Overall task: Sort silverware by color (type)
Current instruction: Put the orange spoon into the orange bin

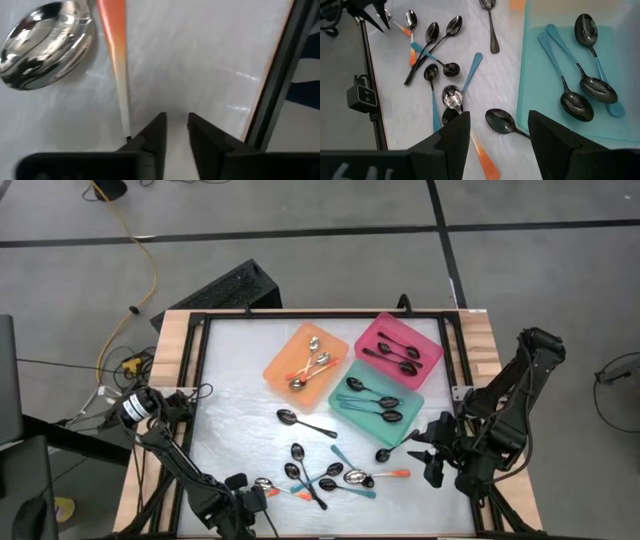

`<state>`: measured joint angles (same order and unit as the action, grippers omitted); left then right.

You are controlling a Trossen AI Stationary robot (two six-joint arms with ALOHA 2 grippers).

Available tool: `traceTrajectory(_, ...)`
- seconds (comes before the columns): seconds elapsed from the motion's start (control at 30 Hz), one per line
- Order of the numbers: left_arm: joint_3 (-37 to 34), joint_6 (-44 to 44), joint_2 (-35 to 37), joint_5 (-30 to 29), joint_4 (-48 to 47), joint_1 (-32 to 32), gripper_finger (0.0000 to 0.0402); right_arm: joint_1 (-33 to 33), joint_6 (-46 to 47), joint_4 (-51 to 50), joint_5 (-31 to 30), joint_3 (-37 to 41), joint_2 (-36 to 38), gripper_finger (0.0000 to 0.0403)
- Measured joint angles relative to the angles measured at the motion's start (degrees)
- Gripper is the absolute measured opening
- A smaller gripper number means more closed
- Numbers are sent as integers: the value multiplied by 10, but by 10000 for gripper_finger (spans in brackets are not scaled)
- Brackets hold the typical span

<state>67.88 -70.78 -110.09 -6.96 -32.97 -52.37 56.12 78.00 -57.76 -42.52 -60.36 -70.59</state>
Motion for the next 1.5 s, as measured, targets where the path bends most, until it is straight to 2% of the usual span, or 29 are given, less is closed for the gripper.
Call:
traceTrajectory(0.13, -4, -3, -1, 1, -5, 3, 9, 0, 0, 0, 0, 0, 0, 207)
traceTrajectory(0.37, -2, -3, 4, 2, -9, 9, 1, 0, 6, 0, 0, 0, 0, 207)
traceTrajectory(0.87, -1, -45, 38, -59, -18, 12, 0, 0, 6, -3, -10, 0, 0, 207)
traceTrajectory(1.0, -1, -55, 43, -57, -20, 19, 0, 0, 6, -3, -10, 0, 0, 207)
traceTrajectory(1.17, 0, -49, 58, -21, -22, 36, 0, 0, 5, -3, -10, 0, 0, 207)
traceTrajectory(1.3, 0, -5, 59, 8, -11, 47, 12, 0, 5, -3, -10, 0, 0, 207)
traceTrajectory(1.5, 0, 38, 59, 58, 8, 61, 67, 0, 3, -3, -10, 0, 0, 207)
